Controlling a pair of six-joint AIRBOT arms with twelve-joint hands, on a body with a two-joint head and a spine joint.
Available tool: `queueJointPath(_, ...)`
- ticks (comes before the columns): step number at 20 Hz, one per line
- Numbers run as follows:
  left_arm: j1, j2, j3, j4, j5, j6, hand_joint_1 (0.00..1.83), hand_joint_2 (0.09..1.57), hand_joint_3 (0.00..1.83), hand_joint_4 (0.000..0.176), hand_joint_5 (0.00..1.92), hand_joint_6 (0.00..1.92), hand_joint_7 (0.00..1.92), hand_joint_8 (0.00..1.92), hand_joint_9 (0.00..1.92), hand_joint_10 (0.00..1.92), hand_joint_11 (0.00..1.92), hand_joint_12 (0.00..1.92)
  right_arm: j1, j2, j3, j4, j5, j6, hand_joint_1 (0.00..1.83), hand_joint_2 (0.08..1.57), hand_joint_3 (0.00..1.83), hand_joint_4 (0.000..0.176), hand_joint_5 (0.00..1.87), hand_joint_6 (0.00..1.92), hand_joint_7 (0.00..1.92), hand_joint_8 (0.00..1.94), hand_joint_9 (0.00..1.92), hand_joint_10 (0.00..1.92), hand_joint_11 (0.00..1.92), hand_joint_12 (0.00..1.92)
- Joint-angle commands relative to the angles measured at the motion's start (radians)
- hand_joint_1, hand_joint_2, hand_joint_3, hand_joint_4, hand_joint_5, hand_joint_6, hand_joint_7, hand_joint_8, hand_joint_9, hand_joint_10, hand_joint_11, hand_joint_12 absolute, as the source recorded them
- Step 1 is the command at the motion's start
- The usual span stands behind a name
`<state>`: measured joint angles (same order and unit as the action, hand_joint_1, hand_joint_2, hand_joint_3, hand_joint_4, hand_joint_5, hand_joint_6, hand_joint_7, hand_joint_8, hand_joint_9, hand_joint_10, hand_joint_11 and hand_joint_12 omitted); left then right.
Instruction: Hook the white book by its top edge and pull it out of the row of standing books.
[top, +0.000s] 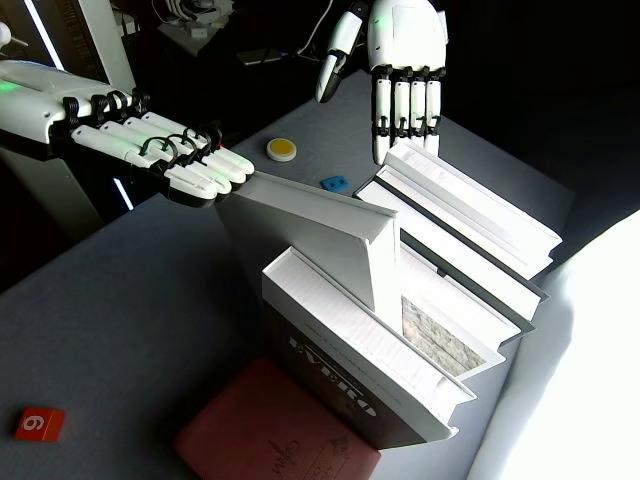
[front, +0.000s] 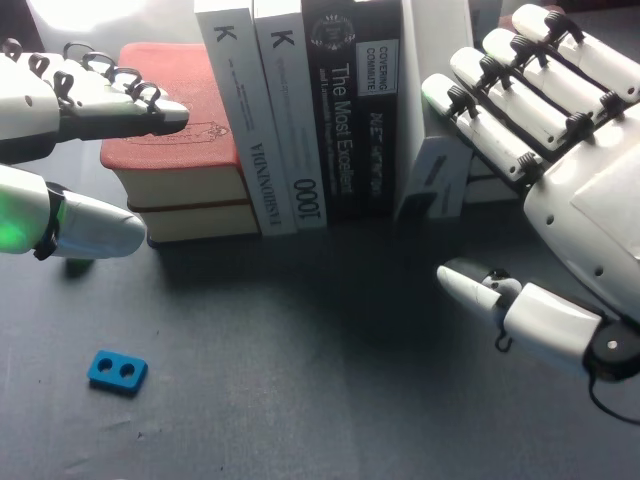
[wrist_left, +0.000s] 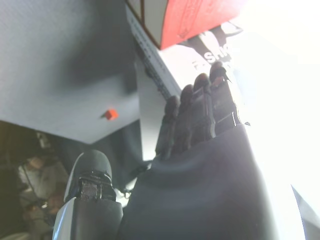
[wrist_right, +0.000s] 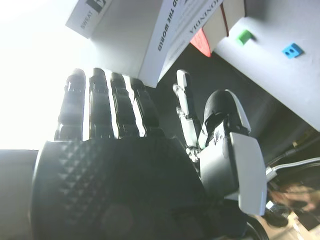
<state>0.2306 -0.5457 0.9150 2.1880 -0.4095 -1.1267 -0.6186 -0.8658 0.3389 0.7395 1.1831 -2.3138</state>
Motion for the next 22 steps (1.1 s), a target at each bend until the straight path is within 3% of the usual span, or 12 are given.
queueJointPath(1,-0.014,0.0,0.002,-0.032,0.049,-0.003,0.0,1.24,0.0,0.0,0.0,0.0,0.0,0.0,0.0,0.0,0.0,0.0,-0.006,0.002,-0.004,-0.027,0.036,-0.007,0.03,1.23,0.0,0.0,0.13,0.01,0.1,0.01,0.06,0.01,0.0,0.01)
queueJointPath(22,-0.016,-0.001,0.015,-0.032,0.043,-0.005,0.0,1.25,0.0,0.0,0.0,0.0,0.0,0.0,0.0,0.0,0.0,0.0,-0.115,0.003,-0.028,-0.041,0.035,-0.027,0.03,1.23,0.0,0.0,0.07,0.01,0.05,0.01,0.02,0.01,0.0,0.0)
